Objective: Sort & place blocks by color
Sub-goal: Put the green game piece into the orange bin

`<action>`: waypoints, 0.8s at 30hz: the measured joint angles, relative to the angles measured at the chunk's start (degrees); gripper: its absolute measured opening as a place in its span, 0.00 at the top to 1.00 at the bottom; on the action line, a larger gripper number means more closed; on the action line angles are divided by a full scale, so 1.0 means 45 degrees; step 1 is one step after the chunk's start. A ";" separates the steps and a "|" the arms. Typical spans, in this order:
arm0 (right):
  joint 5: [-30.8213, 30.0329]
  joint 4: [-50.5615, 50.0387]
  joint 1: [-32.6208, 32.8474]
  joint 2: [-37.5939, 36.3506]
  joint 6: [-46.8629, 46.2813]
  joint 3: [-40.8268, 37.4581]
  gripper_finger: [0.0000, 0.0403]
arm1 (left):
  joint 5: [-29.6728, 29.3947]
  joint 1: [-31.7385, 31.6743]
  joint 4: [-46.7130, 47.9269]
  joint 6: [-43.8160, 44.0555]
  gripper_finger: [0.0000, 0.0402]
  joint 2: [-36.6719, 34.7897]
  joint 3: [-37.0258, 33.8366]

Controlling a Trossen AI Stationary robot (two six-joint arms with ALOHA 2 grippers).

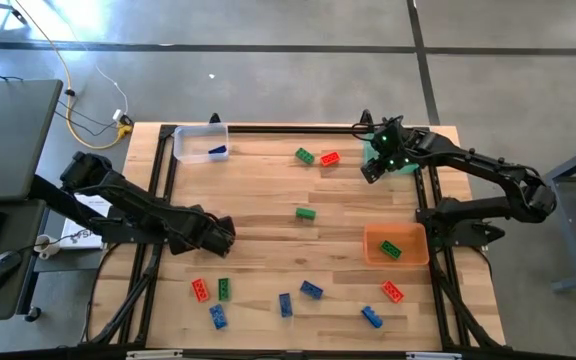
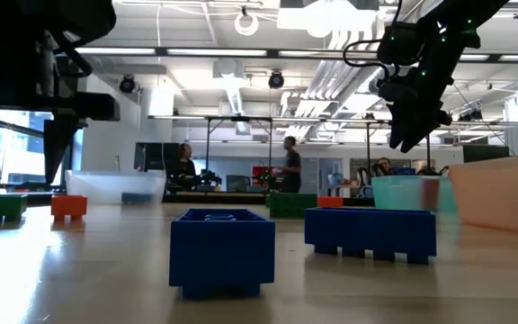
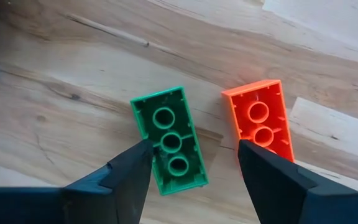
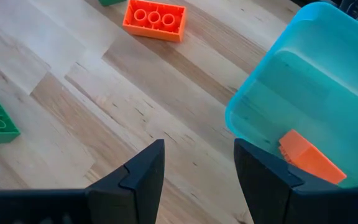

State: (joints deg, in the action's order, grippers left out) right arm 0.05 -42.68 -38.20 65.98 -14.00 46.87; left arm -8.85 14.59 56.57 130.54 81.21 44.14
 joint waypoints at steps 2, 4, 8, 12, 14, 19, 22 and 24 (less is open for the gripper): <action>0.0000 0.0000 0.0000 0.0000 0.0019 0.0000 0.56 | 0.0205 0.0012 0.0156 0.0012 0.47 0.0000 0.0000; 0.0000 0.0000 -0.0002 0.0000 0.0024 0.0000 0.56 | 0.0358 0.0024 0.0169 0.0004 0.48 0.0000 0.0000; 0.0015 -0.0002 -0.0003 0.0000 0.0222 0.0000 0.56 | 0.0398 0.0024 0.0174 -0.0025 0.49 0.0000 0.0000; 0.0019 -0.0004 0.0000 0.0000 0.0223 0.0000 0.56 | 0.0395 0.0024 0.0183 -0.0515 0.49 0.0000 0.0000; 0.0036 0.0000 0.0000 0.0000 0.0223 0.0000 0.56 | 0.0404 0.0024 0.0270 -0.0584 0.49 0.0000 0.0000; 0.0107 0.0000 0.0000 0.0000 0.0228 0.0000 0.56 | 0.1210 0.0024 0.0742 -0.0364 0.47 0.0000 0.0000; 0.0107 0.0000 0.0000 0.0000 0.0233 0.0000 0.56 | 0.1302 0.0029 0.0716 0.0033 0.45 0.0000 0.0000; 0.0106 0.0000 -0.0003 0.0000 0.0233 0.0000 0.56 | 0.1402 0.0029 0.0678 0.0058 0.43 0.0000 0.0000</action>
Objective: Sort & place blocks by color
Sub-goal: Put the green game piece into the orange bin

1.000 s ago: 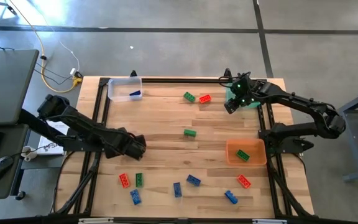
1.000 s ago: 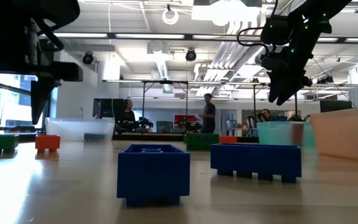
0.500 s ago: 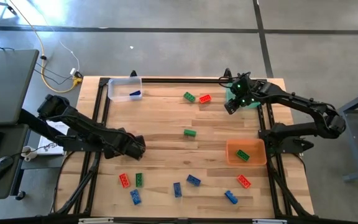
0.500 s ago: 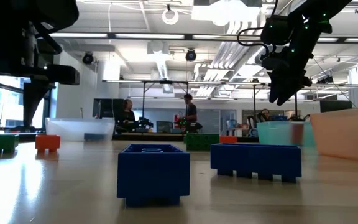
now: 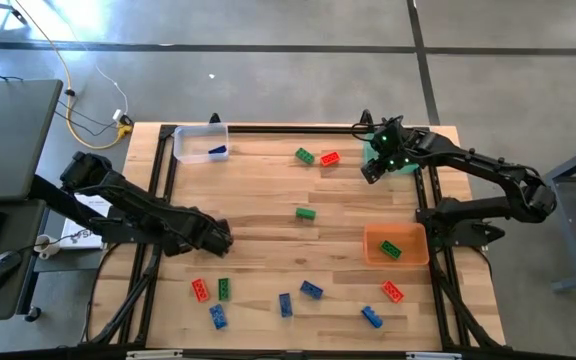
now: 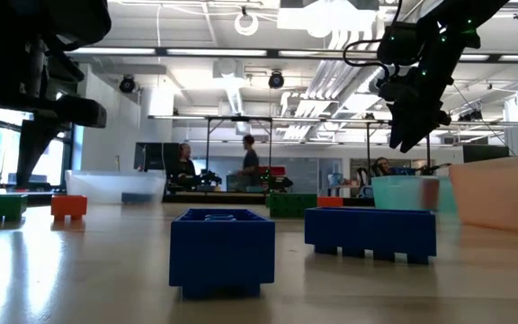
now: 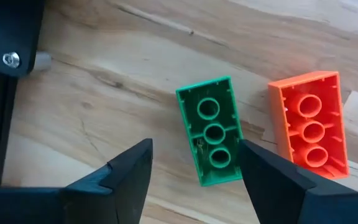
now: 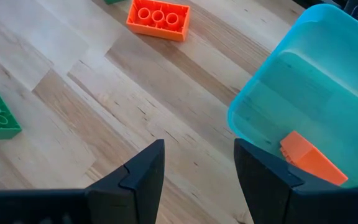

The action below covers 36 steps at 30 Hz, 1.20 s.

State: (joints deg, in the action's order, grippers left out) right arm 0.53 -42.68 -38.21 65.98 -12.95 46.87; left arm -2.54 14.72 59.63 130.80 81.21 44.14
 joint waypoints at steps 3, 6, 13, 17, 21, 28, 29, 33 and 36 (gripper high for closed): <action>-0.0004 0.0000 0.0001 0.0000 0.0050 0.0000 0.56 | 0.0059 0.0000 -0.0180 -0.0036 0.41 0.0000 0.0000; -0.0004 0.0000 -0.0002 -0.0005 0.0129 0.0000 0.56 | -0.0012 -0.0024 -0.0308 0.0088 0.41 0.0000 0.0000; -0.0003 0.0000 -0.0002 -0.0005 0.0136 0.0000 0.56 | 0.0015 -0.0029 -0.0868 0.0093 0.40 -0.0005 -0.0192; 0.0066 0.0000 -0.0002 -0.0005 0.0136 0.0000 0.56 | 0.0083 -0.0029 -0.0997 0.0137 0.40 -0.0002 -0.0386; 0.0190 0.0000 0.0003 -0.0005 0.0134 0.0000 0.56 | 0.0100 -0.0144 -0.1459 0.0141 0.40 -0.0005 -0.0618; 0.0254 0.0000 -0.0002 -0.0005 0.0073 0.0000 0.56 | 0.0093 -0.0447 -0.2482 0.0126 0.40 0.0000 -0.1175; 0.0263 0.0000 0.0003 -0.0005 0.0073 0.0000 0.56 | 0.0090 -0.0447 -0.2491 0.0118 0.40 0.0000 -0.1206; 0.0273 -0.0007 -0.0002 -0.0005 0.0034 0.0000 0.56 | 0.0095 -0.0447 -0.2612 0.0126 0.40 0.0000 -0.1489; 0.0273 -0.0015 0.0001 -0.0005 0.0032 0.0000 0.56 | 0.0093 -0.0447 -0.3437 0.0058 0.40 -0.0001 -0.1881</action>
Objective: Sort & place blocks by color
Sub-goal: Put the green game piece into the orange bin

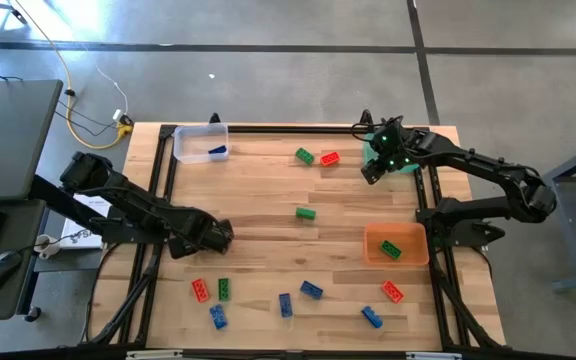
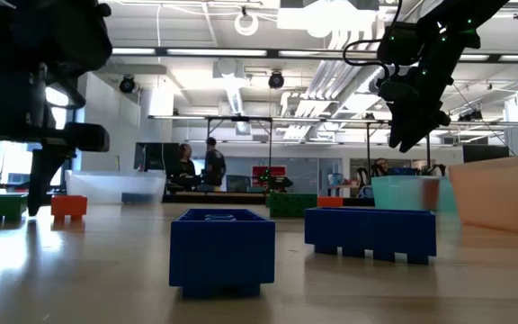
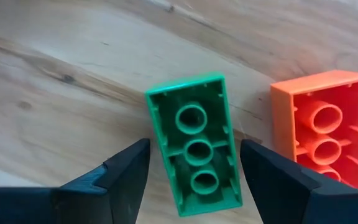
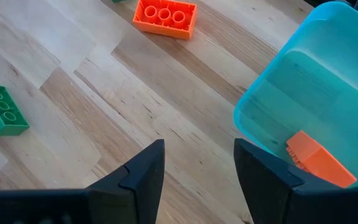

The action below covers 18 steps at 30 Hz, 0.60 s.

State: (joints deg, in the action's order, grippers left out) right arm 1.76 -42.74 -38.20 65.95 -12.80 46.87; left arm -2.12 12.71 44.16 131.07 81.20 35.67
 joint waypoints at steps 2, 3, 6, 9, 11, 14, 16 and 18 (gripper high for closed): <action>0.0000 0.0000 -0.0001 0.0000 -0.0037 0.0000 0.56 | -0.0013 0.0000 -0.0180 -0.0033 0.41 -0.0037 -0.0121; 0.0000 0.0000 -0.0003 0.0000 -0.0037 0.0000 0.56 | -0.0032 0.0000 -0.0189 -0.0100 0.41 -0.0037 -0.0120; 0.0000 0.0005 -0.0003 0.0000 -0.0037 0.0000 0.56 | -0.0051 0.0013 -0.0203 -0.0626 0.47 -0.0037 -0.0120; 0.0000 0.0023 -0.0002 0.0000 -0.0040 0.0000 0.56 | -0.0042 0.0015 -0.0245 -0.1506 0.59 -0.0033 -0.0120; 0.0000 0.0026 -0.0003 0.0000 -0.0055 0.0000 0.56 | -0.0047 0.0010 -0.0251 -0.2149 0.67 -0.0037 -0.0114; 0.0130 0.0029 -0.0003 0.0000 -0.0291 0.0000 0.56 | -0.0051 0.0010 -0.0261 -0.3040 0.74 -0.0102 -0.0110; 0.0458 0.0029 -0.0003 0.0000 -0.0401 0.0000 0.56 | -0.0020 0.0015 -0.0309 -0.3751 0.74 -0.0248 -0.0148; 0.0890 0.0054 0.0002 0.0000 -0.0584 0.0000 0.56 | 0.0026 0.0019 -0.0331 -0.4353 0.74 -0.0501 -0.0159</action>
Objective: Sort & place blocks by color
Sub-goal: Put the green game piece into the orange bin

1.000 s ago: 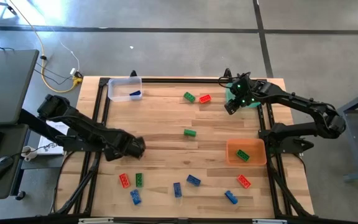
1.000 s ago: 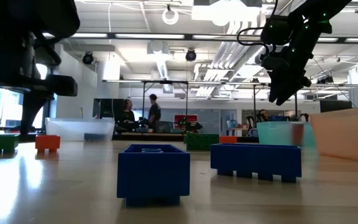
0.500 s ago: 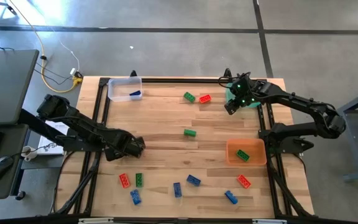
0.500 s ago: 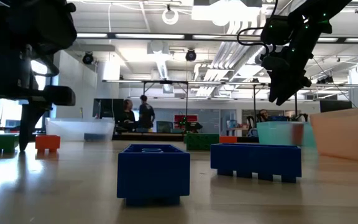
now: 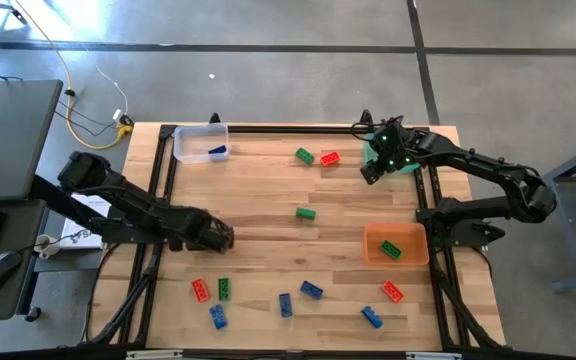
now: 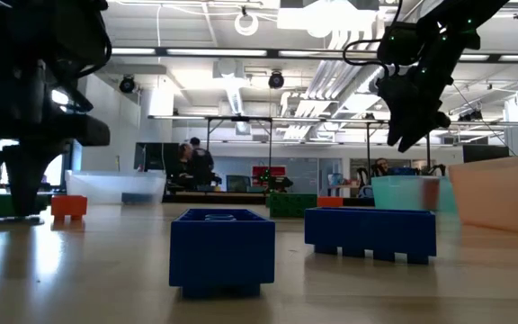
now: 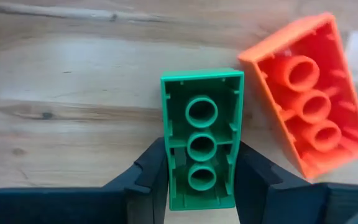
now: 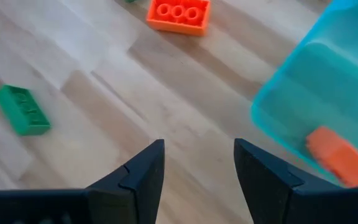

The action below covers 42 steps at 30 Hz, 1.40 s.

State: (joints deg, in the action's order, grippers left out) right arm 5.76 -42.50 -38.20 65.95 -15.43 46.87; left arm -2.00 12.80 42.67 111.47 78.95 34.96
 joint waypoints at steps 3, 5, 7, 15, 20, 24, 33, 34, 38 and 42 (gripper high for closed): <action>0.0845 0.0208 0.0053 0.0000 -0.0349 0.0000 0.56 | 0.0005 0.0000 -0.0013 -0.0828 0.74 -0.0665 0.0000; 0.1310 0.0509 0.0230 0.0000 -0.0631 0.0000 0.56 | -0.0019 0.0000 -0.0011 -0.1312 0.74 -0.1169 0.0000; 0.1798 0.1015 0.0513 0.0000 -0.0985 0.0000 0.56 | -0.0108 -0.0001 -0.0012 -0.1805 0.74 -0.1730 0.0000; 0.2906 0.4250 0.2030 0.0000 -0.2760 0.0000 0.56 | -0.1261 -0.0018 -0.0031 -0.3350 0.74 -0.4411 0.0010; 0.3348 0.6779 0.2867 0.0000 -0.3743 0.0005 0.56 | -0.2348 -0.0100 -0.0120 -0.4505 0.74 -0.6117 0.0010; 0.3445 0.8646 0.3463 0.0000 -0.3913 0.0005 0.56 | -0.2804 -0.0465 -0.0340 -0.5773 0.74 -0.7130 0.0015; 0.2059 1.2563 0.4609 0.0000 -0.4193 0.0010 0.50 | -0.2875 -0.1788 -0.3208 -0.9921 0.74 -0.8172 0.0029; 0.1717 1.2928 0.4694 0.0000 -0.4198 0.0010 0.47 | -0.2736 -0.1983 -0.3564 -1.0411 0.74 -0.8204 0.0029; 0.1178 1.4536 0.4949 0.0000 -0.4250 0.0010 0.38 | -0.1725 -0.2893 -0.5354 -1.2500 0.74 -0.8230 0.0029; 0.1174 1.6469 0.5042 0.0000 -0.4245 0.0010 0.34 | -0.0301 -0.3848 -0.6901 -1.4460 0.74 -0.8225 0.0029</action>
State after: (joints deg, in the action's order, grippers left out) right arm 11.05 31.61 -15.50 65.95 -34.54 46.92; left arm -3.35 -4.52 11.62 46.40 41.93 35.09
